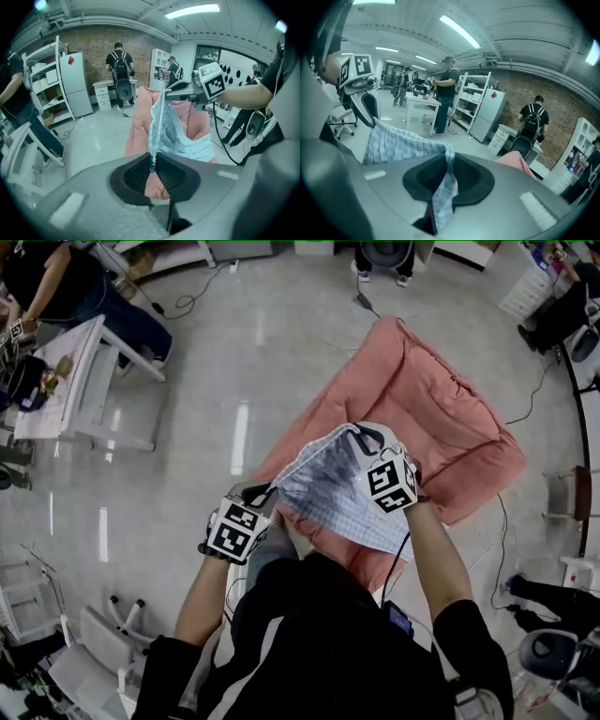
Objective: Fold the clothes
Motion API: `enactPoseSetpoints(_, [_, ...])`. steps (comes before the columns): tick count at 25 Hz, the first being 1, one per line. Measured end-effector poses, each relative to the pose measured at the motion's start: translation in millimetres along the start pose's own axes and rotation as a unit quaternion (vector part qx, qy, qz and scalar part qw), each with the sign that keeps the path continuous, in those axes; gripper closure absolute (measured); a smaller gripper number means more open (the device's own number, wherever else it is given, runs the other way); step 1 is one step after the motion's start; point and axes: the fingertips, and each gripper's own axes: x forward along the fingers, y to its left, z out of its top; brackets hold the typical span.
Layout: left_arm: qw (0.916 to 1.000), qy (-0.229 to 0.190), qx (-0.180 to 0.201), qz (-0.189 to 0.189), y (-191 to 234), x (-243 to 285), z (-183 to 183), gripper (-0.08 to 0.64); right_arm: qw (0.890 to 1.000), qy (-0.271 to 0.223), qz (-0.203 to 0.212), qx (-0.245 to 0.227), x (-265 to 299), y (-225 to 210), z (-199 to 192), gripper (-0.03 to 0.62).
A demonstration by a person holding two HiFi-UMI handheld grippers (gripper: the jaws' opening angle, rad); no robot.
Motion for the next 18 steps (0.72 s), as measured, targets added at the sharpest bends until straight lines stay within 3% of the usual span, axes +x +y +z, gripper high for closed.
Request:
enactPoseSetpoints(7, [0.9985, 0.007, -0.047, 0.026, 58, -18, -35, 0.515, 0.998, 0.005, 0.053, -0.043, 64, 35, 44, 0.546])
enactPoseSetpoints(18, [0.9964, 0.034, -0.077, -0.007, 131, 3, -66, 0.515, 0.992, 0.042, 0.087, -0.080, 160, 55, 67, 0.546])
